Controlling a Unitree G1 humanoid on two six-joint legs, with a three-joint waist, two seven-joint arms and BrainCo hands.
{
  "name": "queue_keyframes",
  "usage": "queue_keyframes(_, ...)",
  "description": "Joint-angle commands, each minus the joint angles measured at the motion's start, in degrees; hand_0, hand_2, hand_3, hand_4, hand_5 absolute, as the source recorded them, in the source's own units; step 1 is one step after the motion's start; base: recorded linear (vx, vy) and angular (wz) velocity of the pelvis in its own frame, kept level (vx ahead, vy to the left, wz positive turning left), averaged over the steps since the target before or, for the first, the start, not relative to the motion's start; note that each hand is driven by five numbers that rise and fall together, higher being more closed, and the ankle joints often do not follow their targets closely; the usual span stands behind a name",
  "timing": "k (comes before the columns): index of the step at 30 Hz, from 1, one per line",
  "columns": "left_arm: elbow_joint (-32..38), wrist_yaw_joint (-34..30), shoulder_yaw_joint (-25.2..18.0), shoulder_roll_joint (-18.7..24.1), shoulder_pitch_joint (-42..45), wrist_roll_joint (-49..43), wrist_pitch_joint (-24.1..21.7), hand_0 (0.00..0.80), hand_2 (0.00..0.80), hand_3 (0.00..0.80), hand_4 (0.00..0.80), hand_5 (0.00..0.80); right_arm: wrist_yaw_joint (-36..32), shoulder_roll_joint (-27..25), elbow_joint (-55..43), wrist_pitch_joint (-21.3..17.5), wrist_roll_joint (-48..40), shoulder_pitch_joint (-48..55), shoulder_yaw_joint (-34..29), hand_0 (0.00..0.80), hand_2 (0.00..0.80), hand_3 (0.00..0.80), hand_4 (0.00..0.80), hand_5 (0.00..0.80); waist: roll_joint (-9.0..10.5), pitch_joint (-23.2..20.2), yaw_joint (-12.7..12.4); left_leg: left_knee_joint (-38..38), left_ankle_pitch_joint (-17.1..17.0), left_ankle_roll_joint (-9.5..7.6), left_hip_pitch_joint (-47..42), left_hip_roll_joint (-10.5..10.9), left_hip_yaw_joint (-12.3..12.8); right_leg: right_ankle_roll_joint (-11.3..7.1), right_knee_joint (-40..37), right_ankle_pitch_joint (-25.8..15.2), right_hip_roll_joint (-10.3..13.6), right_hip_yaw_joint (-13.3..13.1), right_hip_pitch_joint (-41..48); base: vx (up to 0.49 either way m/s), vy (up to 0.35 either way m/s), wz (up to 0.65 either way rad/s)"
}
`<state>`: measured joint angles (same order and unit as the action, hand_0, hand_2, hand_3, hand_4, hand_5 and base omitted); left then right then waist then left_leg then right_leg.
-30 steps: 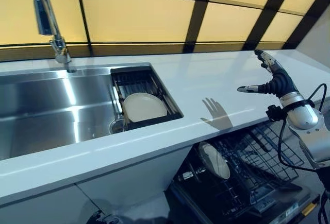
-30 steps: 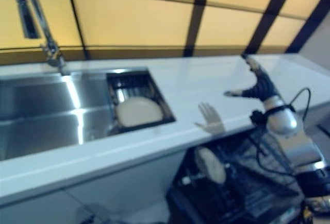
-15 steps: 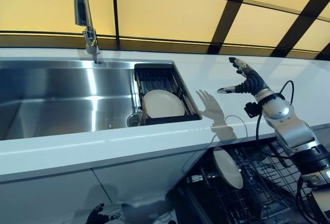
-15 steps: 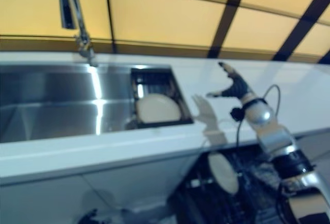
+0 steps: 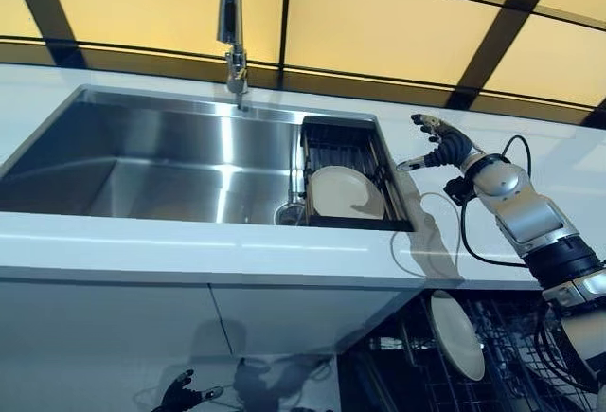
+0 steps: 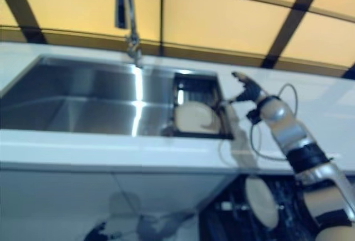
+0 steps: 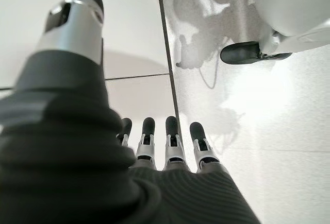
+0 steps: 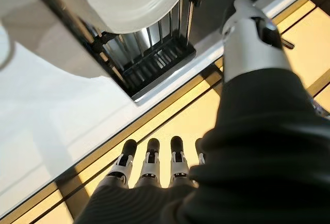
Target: Take plates into dishwasher
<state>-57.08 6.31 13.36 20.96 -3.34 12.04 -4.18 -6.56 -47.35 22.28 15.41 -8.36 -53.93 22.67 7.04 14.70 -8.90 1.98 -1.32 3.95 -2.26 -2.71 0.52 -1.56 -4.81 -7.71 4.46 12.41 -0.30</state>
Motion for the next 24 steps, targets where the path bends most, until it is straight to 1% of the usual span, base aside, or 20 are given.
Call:
queue_keyframes(1, 1.81, 0.86, 0.91, 0.91, -1.81, 0.17, -0.57, 0.0, 0.0, 0.0, 0.0, 0.0, 0.9, -2.35, 1.66, -0.43, 1.74, -8.9, 2.53, 0.0, 0.0, 0.0, 0.0, 0.0, 0.19, -0.33, -1.44, -1.43, -1.03, -1.8, 3.91, 0.64, -2.67, -1.84, 6.55, 5.82, 1.97, 0.77, 2.39, 0.011, 0.002, 0.2)
queue_keyframes(8, 1.64, 0.65, 0.35, 1.72, -1.12, 0.33, -0.73, 0.0, 0.0, 0.0, 0.0, 0.0, -1.65, -2.43, 6.78, 1.43, 1.42, -12.71, 5.15, 0.0, 0.0, 0.0, 0.0, 0.0, -0.54, 0.19, -3.64, -2.05, -1.49, -1.41, 4.25, 0.84, -4.84, -1.66, 7.76, 6.64, 2.8, 2.98, 3.16, 0.036, 0.01, 0.19)
queue_keyframes(14, 2.3, 0.27, 0.27, 1.96, 0.15, 0.0, -1.17, 0.0, 0.0, 0.0, 0.0, 0.0, -1.64, -2.63, 10.18, 1.7, 1.41, -14.29, 6.28, 0.0, 0.0, 0.0, 0.0, 0.0, -1.37, 0.55, -5.28, -2.44, -1.72, -1.24, 4.38, 1.04, -6.52, -1.59, 8.75, 7.32, 3.46, 4.46, 3.75, 0.042, 0.02, 0.17)
queue_keyframes(17, 3.23, -0.49, 0.56, 2.48, 0.74, -0.63, -0.83, 0.0, 0.0, 0.0, 0.0, 0.0, -1.62, -3.06, 12.05, 2.48, 0.6, -15.23, 6.75, 0.0, 0.0, 0.0, 0.0, 0.0, -1.83, 0.9, -6.16, -2.71, -1.91, -1.2, 4.63, 1.19, -7.54, -1.59, 9.54, 7.69, 3.87, 5.3, 3.86, 0.027, 0.014, 0.15)
queue_keyframes(21, 3.85, -1.11, 0.81, 2.9, 0.95, -0.65, -0.6, 0.0, 0.0, 0.0, 0.0, 0.0, -3.26, -2.96, 14.37, 3.99, -0.41, -16.14, 7.79, 0.0, 0.0, 0.0, 0.0, 0.0, -2.06, 1.34, -7.06, -2.93, -2.13, -1.1, 4.8, 1.21, -8.36, -1.68, 10.23, 7.97, 4.2, 6.17, 4.03, 0.034, -0.008, 0.21)
queue_keyframes(24, 4.29, -1.7, 1.3, 2.96, 1.05, -0.97, -0.98, 0.0, 0.0, 0.0, 0.0, 0.0, -2.98, -2.66, 16.19, 3.72, -1.33, -16.24, 8.11, 0.0, 0.0, 0.0, 0.0, 0.0, -2.2, 1.73, -7.58, -3.03, -2.27, -0.99, 4.88, 1.02, -8.68, -1.69, 10.39, 8.03, 4.31, 6.62, 4.3, 0.019, -0.03, 0.09)
